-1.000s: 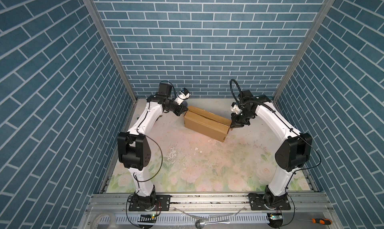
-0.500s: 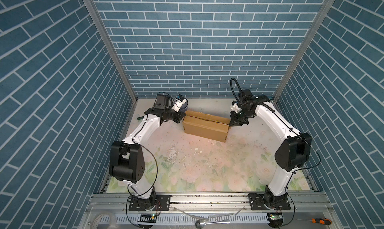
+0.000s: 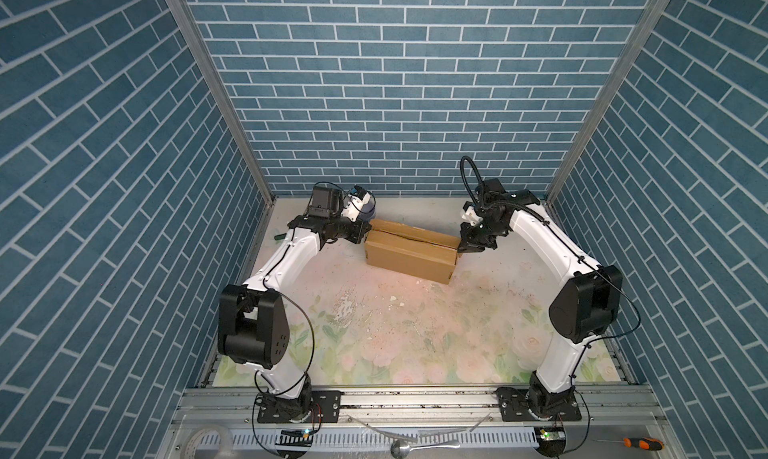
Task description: Fold the paper box
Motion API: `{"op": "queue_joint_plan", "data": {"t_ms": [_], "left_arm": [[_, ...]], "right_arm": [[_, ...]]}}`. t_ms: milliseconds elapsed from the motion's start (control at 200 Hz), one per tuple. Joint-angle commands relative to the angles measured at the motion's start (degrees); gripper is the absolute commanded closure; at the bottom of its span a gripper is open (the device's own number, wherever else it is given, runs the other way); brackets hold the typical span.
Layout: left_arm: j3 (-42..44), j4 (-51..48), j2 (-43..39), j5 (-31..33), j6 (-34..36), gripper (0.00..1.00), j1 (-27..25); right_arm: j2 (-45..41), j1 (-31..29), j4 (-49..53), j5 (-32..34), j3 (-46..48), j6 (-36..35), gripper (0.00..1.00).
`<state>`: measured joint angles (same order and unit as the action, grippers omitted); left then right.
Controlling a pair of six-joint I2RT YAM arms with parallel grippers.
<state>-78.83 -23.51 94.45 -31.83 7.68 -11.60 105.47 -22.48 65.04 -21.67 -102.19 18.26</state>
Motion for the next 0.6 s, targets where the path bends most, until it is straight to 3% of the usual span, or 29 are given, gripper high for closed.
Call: {"op": "queue_joint_plan", "data": {"t_ms": [0,345,595], "left_arm": [[1.15,-1.47,-1.74,-3.64,-1.69,1.0,-1.76],[8.44,1.86,-4.37,1.78,-5.47,1.0,-1.5],[11.46,6.32,-6.11,2.08,-7.92,1.0,-1.21]], "right_arm": [[1.93,-1.17,-2.46,-2.32,-2.18,1.26,1.0],[1.43,-1.16,-1.98,-2.06,-2.53,1.51,1.0],[1.6,-1.25,0.05,-3.72,-4.02,2.47,1.0]]}}
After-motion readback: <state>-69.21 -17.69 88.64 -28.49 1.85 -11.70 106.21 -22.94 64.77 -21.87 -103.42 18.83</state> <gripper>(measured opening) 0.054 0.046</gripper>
